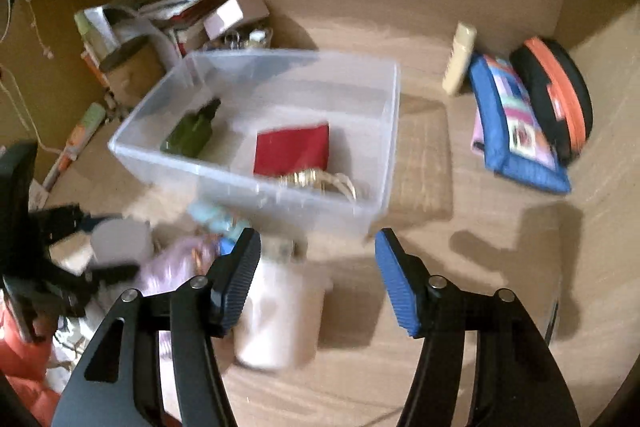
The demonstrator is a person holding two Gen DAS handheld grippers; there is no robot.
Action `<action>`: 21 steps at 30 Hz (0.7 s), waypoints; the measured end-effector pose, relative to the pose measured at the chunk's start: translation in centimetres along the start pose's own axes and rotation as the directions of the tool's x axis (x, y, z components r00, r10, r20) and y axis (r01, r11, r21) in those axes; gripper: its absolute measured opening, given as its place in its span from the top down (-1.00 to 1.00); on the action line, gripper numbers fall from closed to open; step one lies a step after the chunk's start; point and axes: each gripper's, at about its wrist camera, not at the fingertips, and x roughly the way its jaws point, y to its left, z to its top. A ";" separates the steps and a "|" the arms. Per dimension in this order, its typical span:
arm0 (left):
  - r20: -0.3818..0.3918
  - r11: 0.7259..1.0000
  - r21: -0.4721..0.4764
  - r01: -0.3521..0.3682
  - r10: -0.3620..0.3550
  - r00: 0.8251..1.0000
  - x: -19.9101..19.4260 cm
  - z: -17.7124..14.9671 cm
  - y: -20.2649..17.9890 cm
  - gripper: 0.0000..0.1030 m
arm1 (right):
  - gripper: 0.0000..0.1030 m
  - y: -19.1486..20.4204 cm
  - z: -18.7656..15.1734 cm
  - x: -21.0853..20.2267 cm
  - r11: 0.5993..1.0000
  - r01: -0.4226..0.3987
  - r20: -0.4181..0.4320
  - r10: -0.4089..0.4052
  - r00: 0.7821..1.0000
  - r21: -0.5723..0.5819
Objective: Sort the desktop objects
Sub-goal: 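Carry the red pouch into the clear box and release it with the right gripper, then grasp the white lidded tub with the right gripper while the left grasps the frosted lid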
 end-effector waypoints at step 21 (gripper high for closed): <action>0.006 0.997 -0.070 0.014 -0.013 1.000 0.4 0.3 0.7 -0.27 | -0.16 1.7 -1.7 3.0 0.984 -0.180 -0.079 0.179 0.981 0.001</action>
